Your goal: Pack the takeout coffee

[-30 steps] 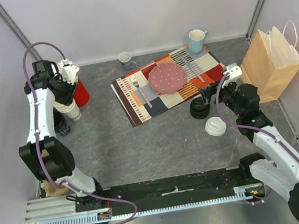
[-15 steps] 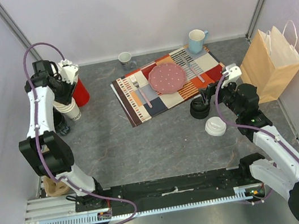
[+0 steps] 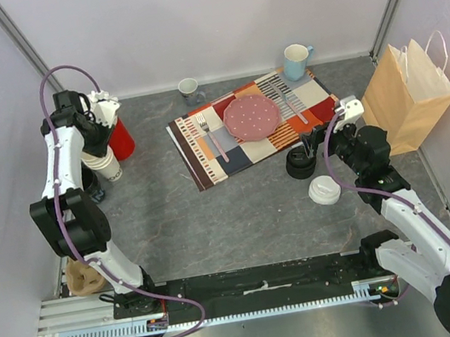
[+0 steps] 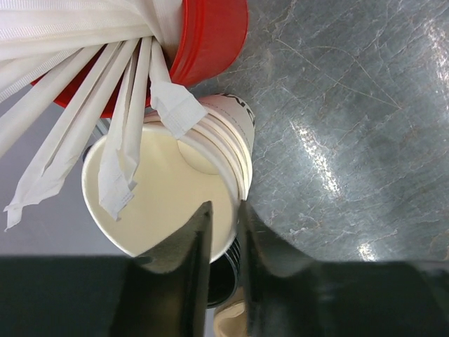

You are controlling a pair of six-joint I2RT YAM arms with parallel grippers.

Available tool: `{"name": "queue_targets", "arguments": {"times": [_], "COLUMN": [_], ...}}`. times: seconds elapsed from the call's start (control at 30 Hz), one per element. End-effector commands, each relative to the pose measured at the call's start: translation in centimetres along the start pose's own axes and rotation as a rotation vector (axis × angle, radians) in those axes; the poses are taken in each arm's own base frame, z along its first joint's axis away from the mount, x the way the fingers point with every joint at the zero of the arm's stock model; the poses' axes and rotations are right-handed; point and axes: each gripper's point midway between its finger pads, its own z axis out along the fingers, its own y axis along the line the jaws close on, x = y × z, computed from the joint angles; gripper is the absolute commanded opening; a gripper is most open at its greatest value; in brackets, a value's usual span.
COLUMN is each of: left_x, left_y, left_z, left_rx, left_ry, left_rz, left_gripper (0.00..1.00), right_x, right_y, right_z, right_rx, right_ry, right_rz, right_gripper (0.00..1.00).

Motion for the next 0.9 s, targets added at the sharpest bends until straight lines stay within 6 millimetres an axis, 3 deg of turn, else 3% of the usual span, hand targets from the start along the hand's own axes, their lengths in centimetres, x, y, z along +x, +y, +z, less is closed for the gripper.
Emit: {"name": "queue_targets", "arguments": {"times": [0.0, 0.03, 0.07, 0.37, 0.57, 0.87], "left_x": [-0.8, -0.8, -0.8, -0.7, -1.6, -3.3], "left_y": [0.8, 0.7, 0.8, 1.3, 2.1, 3.3], "left_z": [-1.1, -1.1, -1.3, -3.2, -5.1, -9.6], "left_rx": [-0.021, -0.016, -0.023, -0.072, -0.118, -0.204], "left_ry": [-0.025, -0.023, -0.026, -0.017, -0.048, -0.121], "left_rz": [0.009, 0.012, 0.008, -0.015, -0.01, -0.007], "left_gripper": [0.21, 0.15, 0.02, 0.02, 0.02, 0.02], "right_x": [-1.4, -1.5, -1.5, -1.6, -1.7, -1.6], "right_y": [0.3, 0.3, 0.3, 0.3, 0.5, 0.6], "right_z": [-0.2, -0.2, -0.2, -0.3, -0.1, 0.1], "right_rx": [-0.009, -0.011, -0.01, -0.011, -0.021, -0.03], "right_ry": [-0.047, -0.048, -0.047, -0.05, -0.047, -0.04], "right_rz": [-0.014, -0.013, -0.014, -0.018, -0.018, -0.014], "right_gripper": [0.88, 0.88, 0.88, 0.88, 0.88, 0.88]}}
